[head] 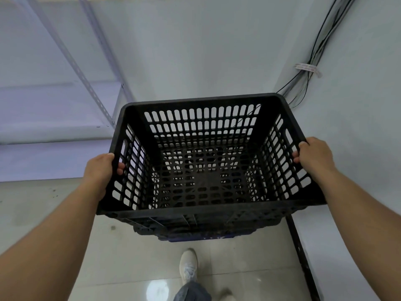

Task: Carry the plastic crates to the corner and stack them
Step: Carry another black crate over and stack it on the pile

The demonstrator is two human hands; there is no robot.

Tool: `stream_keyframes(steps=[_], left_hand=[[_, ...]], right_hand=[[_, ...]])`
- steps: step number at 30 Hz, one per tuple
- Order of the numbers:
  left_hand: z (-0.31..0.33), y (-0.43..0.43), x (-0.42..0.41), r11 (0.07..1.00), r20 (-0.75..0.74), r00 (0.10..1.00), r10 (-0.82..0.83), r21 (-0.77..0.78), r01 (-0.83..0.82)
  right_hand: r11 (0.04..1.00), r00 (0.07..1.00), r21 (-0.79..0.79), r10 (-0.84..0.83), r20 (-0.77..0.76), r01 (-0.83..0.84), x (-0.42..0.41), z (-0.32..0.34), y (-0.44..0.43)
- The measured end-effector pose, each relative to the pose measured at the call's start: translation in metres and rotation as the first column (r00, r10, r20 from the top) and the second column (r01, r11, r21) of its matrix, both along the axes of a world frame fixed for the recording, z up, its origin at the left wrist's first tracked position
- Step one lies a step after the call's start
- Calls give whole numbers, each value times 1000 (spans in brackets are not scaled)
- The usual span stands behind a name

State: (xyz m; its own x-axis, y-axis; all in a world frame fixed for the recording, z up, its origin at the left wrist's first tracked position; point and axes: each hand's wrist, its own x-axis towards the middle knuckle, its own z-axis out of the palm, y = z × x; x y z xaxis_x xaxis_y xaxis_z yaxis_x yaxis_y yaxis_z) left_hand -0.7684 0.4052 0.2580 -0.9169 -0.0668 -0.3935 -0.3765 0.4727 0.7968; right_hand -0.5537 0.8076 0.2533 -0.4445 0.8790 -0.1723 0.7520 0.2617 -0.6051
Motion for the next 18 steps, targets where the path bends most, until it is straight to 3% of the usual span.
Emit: stream_keyframes(steps=[18], left_hand=[[-4, 3, 4, 1000, -47, 999, -2, 5, 2]], right_hand=[[998, 998, 66, -16, 57, 12, -2, -10, 6]])
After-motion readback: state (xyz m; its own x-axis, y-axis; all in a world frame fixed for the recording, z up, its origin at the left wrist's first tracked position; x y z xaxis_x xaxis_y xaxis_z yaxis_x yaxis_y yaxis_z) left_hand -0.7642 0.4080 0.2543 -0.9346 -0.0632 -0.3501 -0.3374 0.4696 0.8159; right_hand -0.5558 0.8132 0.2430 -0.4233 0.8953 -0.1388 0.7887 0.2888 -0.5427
